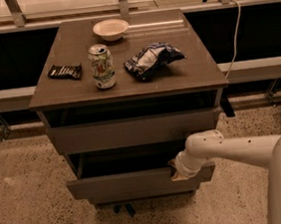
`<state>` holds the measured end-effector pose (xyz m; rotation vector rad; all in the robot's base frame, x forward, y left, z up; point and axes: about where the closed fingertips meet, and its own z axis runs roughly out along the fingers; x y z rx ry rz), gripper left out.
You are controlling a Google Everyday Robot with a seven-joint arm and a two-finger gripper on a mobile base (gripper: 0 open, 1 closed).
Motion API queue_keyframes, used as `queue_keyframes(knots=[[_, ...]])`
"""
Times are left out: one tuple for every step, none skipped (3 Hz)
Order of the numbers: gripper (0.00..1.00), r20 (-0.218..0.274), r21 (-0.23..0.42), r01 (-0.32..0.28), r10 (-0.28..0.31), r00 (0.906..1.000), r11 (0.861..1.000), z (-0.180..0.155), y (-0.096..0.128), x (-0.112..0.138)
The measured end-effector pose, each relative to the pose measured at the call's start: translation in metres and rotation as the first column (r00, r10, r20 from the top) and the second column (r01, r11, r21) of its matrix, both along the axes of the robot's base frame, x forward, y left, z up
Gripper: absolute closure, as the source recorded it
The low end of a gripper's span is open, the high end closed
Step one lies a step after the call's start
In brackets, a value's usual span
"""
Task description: Open middle drawer
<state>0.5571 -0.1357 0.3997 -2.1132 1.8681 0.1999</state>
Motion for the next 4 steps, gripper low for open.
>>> queue_keyframes(knots=[[0.82, 0.000, 0.000, 0.000, 0.000, 1.0000, 1.000, 0.0000, 0.0000, 0.0000], [0.60, 0.000, 0.000, 0.000, 0.000, 1.0000, 1.000, 0.0000, 0.0000, 0.0000], [0.37, 0.000, 0.000, 0.000, 0.000, 1.0000, 1.000, 0.0003, 0.0000, 0.0000], [0.12, 0.000, 0.000, 0.000, 0.000, 1.0000, 1.000, 0.0003, 0.0000, 0.0000]])
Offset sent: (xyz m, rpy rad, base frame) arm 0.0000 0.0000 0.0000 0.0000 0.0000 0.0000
